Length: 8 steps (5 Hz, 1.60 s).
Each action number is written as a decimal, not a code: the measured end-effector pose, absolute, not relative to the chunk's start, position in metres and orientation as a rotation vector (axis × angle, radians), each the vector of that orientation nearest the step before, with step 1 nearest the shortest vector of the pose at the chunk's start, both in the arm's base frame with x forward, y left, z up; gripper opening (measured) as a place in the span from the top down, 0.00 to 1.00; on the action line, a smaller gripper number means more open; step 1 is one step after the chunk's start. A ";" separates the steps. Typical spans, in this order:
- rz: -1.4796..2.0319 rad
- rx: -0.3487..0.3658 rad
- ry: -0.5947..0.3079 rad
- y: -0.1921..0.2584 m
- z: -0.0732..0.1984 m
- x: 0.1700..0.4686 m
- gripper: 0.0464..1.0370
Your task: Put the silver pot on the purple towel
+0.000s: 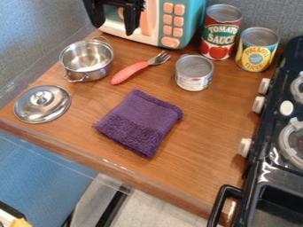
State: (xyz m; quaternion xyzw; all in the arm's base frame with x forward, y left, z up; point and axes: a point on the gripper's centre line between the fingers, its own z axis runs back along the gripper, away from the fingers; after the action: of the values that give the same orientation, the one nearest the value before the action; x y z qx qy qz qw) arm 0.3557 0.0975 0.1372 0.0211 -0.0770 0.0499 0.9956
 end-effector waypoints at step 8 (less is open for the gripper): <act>0.274 0.043 -0.082 0.150 0.032 0.385 0.69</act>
State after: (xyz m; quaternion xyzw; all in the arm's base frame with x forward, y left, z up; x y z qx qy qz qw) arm 0.3849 0.1498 0.0322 0.0215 -0.0408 0.1364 0.9896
